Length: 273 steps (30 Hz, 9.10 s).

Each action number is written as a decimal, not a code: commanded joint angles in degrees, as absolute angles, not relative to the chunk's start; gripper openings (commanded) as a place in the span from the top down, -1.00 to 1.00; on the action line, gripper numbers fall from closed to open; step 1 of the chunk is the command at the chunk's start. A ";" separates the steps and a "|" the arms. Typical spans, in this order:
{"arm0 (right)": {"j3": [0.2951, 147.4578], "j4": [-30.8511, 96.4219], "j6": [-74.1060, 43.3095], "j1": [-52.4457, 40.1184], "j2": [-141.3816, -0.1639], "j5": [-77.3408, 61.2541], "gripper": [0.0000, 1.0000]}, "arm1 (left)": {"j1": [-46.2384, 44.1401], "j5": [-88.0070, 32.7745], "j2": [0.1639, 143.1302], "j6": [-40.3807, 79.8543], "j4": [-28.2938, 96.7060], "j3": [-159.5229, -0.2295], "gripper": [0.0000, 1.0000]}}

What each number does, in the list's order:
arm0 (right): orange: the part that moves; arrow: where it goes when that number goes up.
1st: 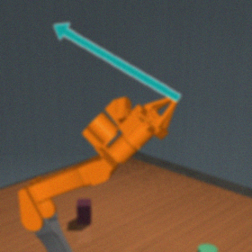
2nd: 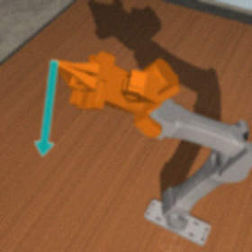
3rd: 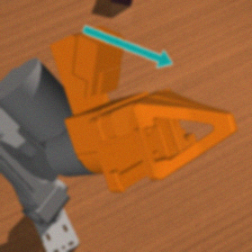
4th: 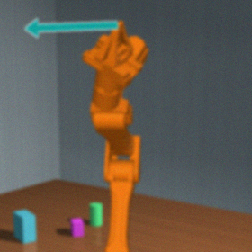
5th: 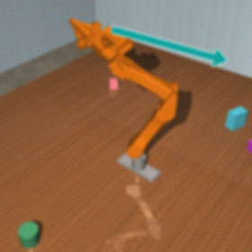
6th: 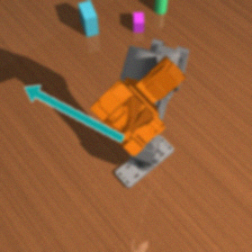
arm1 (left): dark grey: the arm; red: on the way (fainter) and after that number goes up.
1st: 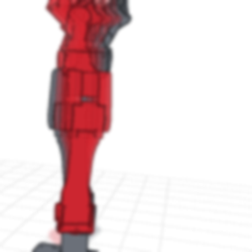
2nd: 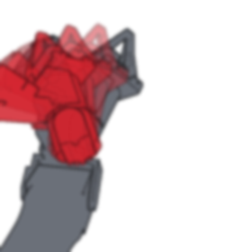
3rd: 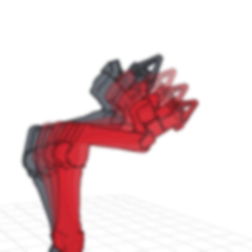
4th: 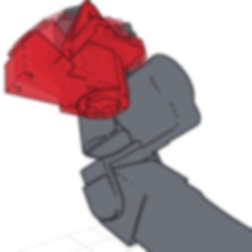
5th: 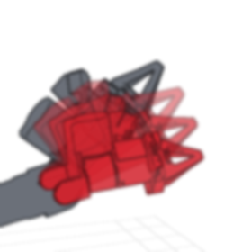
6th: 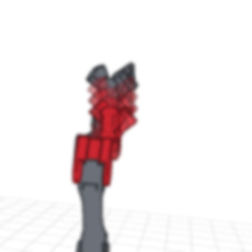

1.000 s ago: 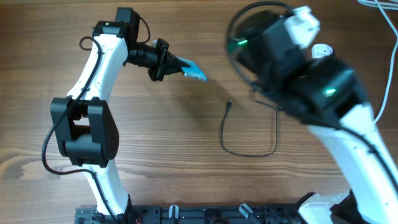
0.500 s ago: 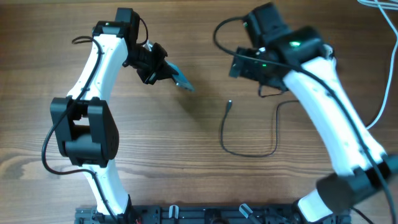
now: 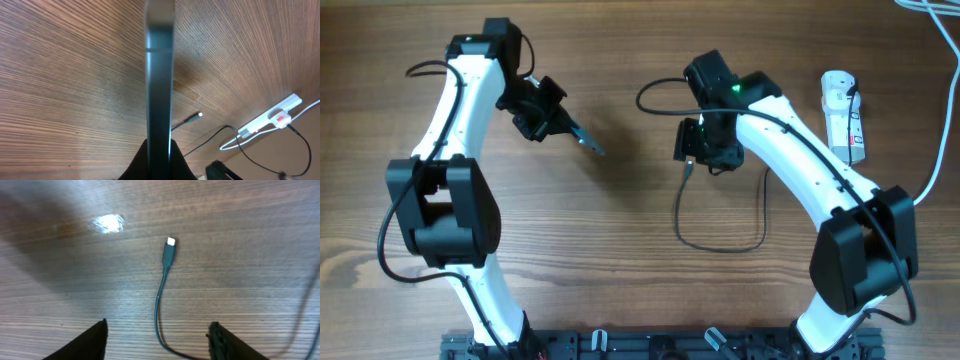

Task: Plug charger to phone and switch on socket
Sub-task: 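Lower the right gripper over the USB-C plug and grasp it, then lift the USB-C plug with the right gripper toward the phone's bottom port, then push the USB-C plug up into the phone's bottom port with the right gripper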

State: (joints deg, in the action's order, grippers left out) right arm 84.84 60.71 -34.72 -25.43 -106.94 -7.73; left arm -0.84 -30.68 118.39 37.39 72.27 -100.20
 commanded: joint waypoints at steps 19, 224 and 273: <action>79.42 54.22 -43.66 -29.89 -115.94 -1.30 -0.13 | -1.17 -30.48 116.57 36.38 72.51 -101.25 0.92; 80.34 48.71 -36.14 -38.39 -77.38 -6.72 0.91 | -14.81 -73.82 104.36 15.14 38.50 -101.25 0.92; 80.31 49.52 -34.52 -38.39 -77.60 -5.85 0.91 | -15.84 -75.07 104.36 13.65 39.48 -101.27 0.92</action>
